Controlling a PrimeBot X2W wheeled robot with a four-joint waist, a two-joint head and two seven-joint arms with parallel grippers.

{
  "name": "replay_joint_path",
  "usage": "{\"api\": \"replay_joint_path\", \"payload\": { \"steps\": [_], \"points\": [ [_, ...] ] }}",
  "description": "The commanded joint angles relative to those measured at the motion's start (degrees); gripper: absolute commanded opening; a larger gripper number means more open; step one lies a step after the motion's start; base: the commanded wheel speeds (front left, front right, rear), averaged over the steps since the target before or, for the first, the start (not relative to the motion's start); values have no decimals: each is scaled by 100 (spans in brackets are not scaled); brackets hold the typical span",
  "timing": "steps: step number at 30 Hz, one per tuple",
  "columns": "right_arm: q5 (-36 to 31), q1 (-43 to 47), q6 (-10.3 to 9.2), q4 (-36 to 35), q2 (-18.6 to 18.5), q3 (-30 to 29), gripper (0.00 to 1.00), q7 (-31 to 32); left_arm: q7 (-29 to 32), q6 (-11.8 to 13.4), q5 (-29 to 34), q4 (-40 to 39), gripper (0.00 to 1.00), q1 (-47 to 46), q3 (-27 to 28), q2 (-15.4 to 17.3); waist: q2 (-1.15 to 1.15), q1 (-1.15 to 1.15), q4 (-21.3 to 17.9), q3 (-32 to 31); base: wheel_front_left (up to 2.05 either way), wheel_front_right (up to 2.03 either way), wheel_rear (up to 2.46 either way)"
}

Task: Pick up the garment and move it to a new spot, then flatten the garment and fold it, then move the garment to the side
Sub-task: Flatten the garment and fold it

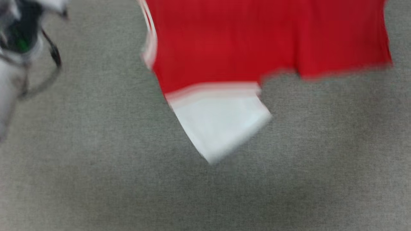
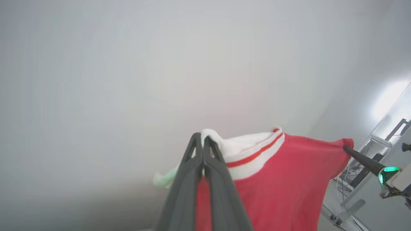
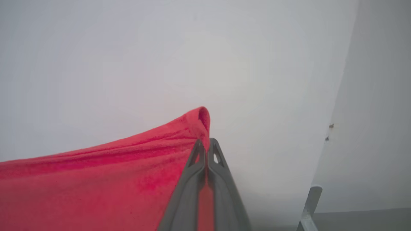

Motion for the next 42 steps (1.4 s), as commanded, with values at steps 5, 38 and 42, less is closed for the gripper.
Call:
{"api": "replay_joint_path", "payload": {
  "steps": [5,38,42],
  "points": [
    [-492,-726,-9,430,148,-367,0,-694,-227,14,-139,547,0,-1062,297,-187,0,0,-97,-25,0,0,0],
    [2317,5239,-6,-2314,-882,850,0,1102,-534,12,450,-2044,0,5534,696,-595,0,0,15,-1021,0,0,0],
    [2456,6202,-6,-3080,-931,511,0,1497,-535,12,780,-2477,0,6171,909,-601,0,0,0,-1192,0,0,0]
  ]
}}
